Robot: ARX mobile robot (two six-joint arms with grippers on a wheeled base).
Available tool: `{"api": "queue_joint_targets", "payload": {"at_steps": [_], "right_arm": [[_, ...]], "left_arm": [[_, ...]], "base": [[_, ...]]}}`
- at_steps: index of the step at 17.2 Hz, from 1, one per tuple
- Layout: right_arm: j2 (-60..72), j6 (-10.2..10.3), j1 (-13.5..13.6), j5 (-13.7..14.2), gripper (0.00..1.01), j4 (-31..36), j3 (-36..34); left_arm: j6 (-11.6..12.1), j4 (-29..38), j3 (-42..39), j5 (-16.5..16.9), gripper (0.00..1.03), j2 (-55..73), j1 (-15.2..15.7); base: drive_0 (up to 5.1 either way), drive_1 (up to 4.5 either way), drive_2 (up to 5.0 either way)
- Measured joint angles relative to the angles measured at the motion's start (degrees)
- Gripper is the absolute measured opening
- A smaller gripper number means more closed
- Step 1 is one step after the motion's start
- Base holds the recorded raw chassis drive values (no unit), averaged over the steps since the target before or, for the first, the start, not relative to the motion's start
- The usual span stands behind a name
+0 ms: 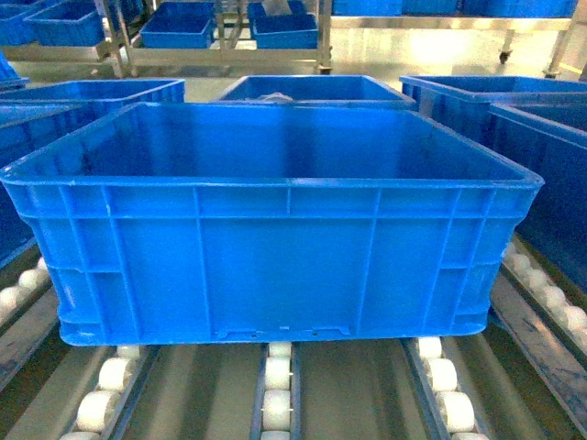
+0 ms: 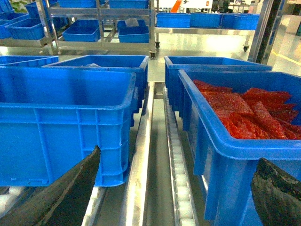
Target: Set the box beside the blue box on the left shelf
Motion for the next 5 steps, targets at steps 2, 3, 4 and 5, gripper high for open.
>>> {"api": "queue_joint_targets", "payload": {"at_steps": [2,3,4,5], "right_arm": [[0.0,-0.02,0.0,0.0,0.98,0.0,0.0],[0.0,-0.02,0.0,0.02,0.98,0.0,0.0],[0.0,-0.02,0.0,0.0,0.98,0.0,0.0],[0.0,0.0,0.0,0.02,0.98,0.0,0.0]], "left_arm": [[0.0,0.0,0.0,0.0,0.98,0.0,0.0],[0.0,0.0,0.0,0.0,0.98,0.0,0.0],[0.0,0.0,0.0,0.0,0.98,0.0,0.0],[0.0,0.0,0.0,0.0,0.98,0.0,0.0]], "base": [[0.0,0.0,0.0],[0.0,0.0,0.0],[0.0,0.0,0.0],[0.0,0.0,0.0]]}}
